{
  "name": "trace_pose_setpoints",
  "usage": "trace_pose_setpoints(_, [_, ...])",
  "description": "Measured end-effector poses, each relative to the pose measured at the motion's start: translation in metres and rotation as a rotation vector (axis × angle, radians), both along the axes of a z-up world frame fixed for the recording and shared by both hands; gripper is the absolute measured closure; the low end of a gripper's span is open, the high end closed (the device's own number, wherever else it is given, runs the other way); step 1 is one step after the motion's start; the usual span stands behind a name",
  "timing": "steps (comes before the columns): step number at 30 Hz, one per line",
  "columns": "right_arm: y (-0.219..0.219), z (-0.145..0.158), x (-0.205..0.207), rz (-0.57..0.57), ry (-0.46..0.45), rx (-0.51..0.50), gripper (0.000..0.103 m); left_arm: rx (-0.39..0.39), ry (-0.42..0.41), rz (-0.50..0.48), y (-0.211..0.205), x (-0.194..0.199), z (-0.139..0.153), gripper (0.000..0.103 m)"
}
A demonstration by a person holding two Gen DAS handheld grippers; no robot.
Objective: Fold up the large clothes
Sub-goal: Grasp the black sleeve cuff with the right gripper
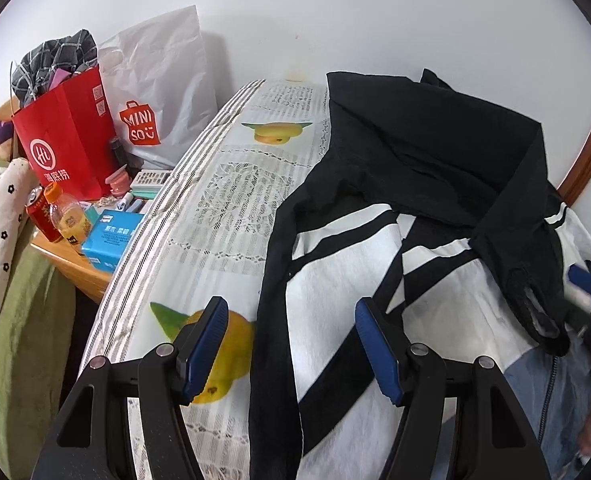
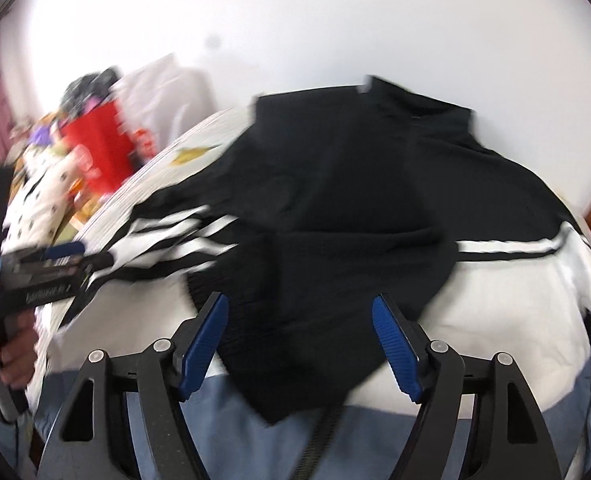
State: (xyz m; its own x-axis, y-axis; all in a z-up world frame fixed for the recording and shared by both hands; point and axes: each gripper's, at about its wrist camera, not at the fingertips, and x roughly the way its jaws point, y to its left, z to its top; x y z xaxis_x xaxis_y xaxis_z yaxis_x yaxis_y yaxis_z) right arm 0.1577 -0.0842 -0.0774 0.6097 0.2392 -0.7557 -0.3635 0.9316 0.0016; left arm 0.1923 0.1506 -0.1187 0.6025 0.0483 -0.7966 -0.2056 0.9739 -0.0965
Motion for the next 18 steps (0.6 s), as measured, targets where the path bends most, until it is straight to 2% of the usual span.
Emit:
trace_pose_setpoints(4, [0.030, -0.015, -0.010, 0.059, -0.015, -0.081, 0.027, 0.003, 0.000, -0.013, -0.003, -0.004, 0.001, 0.039])
trace_pose_setpoints(8, [0.038, -0.031, -0.005, 0.028, -0.003, -0.112, 0.027, -0.002, 0.000, -0.015, -0.005, -0.004, 0.001, 0.039])
trace_pose_setpoints(10, [0.038, -0.035, -0.002, -0.007, -0.026, -0.133, 0.031, 0.000, 0.000, -0.019, -0.006, -0.005, 0.002, 0.039])
trace_pose_setpoints(13, [0.033, -0.038, 0.009, -0.069, -0.006, -0.142, 0.049, 0.006, -0.003, -0.024, -0.008, -0.004, 0.003, 0.039])
trace_pose_setpoints(15, [0.027, -0.035, 0.014, -0.085, 0.013, -0.096, 0.072, 0.007, -0.003, -0.024, -0.009, -0.003, 0.003, 0.039])
trace_pose_setpoints(16, [0.024, -0.031, 0.016, -0.088, 0.014, -0.082, 0.077, 0.008, -0.001, -0.024, -0.009, -0.002, 0.003, 0.039])
trace_pose_setpoints(18, [0.021, -0.023, 0.019, -0.096, -0.003, -0.079, 0.092, 0.012, -0.001, -0.026, -0.011, 0.000, 0.003, 0.039])
